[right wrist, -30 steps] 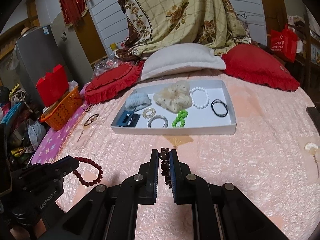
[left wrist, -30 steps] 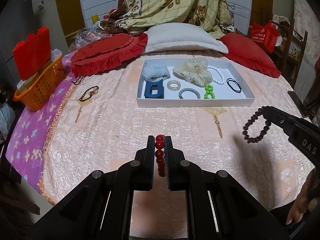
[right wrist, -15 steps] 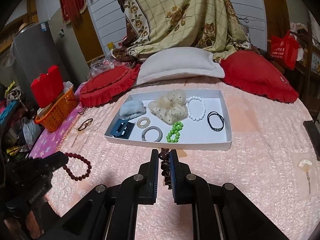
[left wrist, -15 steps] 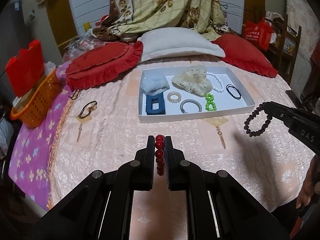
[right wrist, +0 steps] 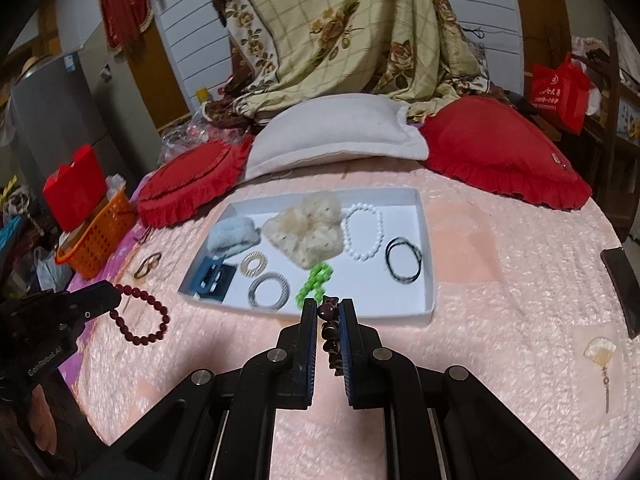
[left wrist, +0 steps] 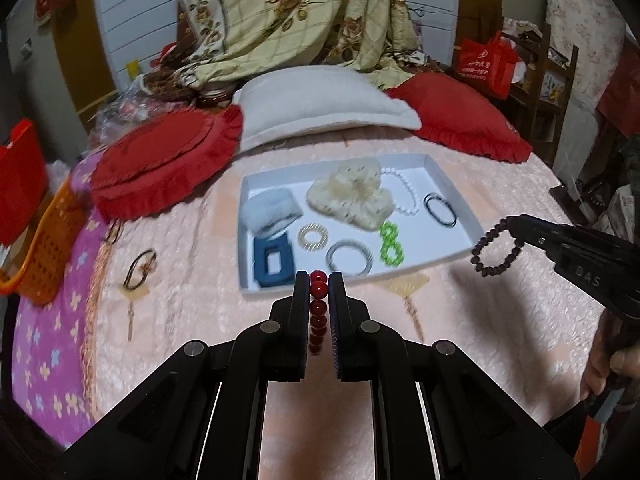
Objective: Organize jewelry
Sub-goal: 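Lower the red bracelet into the box and open the left tool while the right lowers the brown bracelet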
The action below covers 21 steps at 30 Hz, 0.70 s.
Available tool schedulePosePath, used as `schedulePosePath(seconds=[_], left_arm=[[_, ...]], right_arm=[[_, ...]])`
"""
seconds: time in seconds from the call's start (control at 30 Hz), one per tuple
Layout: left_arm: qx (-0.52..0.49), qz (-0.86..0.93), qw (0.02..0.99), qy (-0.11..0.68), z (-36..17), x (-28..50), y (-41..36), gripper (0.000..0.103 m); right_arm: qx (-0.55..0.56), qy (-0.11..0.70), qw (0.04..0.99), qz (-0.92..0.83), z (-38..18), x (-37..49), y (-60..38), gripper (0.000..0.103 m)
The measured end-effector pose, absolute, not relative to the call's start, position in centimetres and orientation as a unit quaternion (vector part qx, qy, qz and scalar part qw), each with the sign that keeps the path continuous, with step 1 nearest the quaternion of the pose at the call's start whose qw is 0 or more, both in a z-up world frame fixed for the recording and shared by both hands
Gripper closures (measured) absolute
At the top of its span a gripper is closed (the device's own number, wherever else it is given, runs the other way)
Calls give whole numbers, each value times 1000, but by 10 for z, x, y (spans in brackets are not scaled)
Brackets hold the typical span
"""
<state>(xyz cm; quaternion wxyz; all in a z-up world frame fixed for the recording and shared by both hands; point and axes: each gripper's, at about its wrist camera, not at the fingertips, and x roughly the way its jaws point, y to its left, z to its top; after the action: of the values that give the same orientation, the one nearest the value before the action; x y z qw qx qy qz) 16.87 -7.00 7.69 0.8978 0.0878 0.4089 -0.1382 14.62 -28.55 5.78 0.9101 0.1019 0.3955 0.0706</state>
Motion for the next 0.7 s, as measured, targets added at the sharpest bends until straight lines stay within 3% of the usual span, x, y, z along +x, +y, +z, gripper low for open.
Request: schedulePosePath(seconds=[0.27,0.7], left_arm=[[64,-198,880,426,76,219,-112,95],[-30,-282,813,509,12,274,-175,95]], right_arm=[[136,408,900,70,52,197,-306,93],[197,443,872,71,1,244,-326,93]])
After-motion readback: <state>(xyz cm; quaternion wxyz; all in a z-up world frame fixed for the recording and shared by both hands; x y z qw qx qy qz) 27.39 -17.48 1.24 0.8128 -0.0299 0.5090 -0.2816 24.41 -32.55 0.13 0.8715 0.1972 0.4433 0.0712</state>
